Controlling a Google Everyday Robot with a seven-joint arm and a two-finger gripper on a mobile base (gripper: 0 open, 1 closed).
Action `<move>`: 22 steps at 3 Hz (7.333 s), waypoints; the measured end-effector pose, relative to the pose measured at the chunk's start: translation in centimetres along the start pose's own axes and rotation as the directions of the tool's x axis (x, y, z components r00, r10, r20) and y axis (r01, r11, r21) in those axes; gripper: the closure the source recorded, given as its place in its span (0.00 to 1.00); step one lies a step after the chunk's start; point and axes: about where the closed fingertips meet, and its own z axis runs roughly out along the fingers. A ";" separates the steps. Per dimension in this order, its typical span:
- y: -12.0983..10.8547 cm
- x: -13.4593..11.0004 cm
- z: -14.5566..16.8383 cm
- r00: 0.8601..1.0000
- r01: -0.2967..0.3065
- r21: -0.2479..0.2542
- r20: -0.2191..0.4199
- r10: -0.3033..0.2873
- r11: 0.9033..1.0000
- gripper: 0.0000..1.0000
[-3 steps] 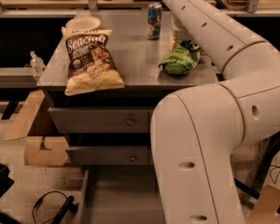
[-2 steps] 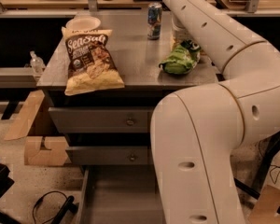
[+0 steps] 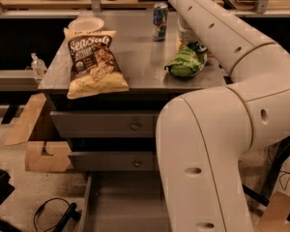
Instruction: Place green rice chip bag into bottom drawer
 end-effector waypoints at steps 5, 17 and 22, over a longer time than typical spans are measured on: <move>-6.9 10.4 -16.1 0.991 -0.058 -0.224 0.108 0.083 0.973 1.00; 12.0 42.8 14.4 0.589 -0.795 -0.368 -0.662 0.465 0.483 1.00; 19.1 46.5 28.3 0.285 -0.953 -0.171 -0.787 0.547 0.251 1.00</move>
Offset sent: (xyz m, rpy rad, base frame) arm -0.0916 -0.0058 0.1284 0.1008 -0.1590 0.0887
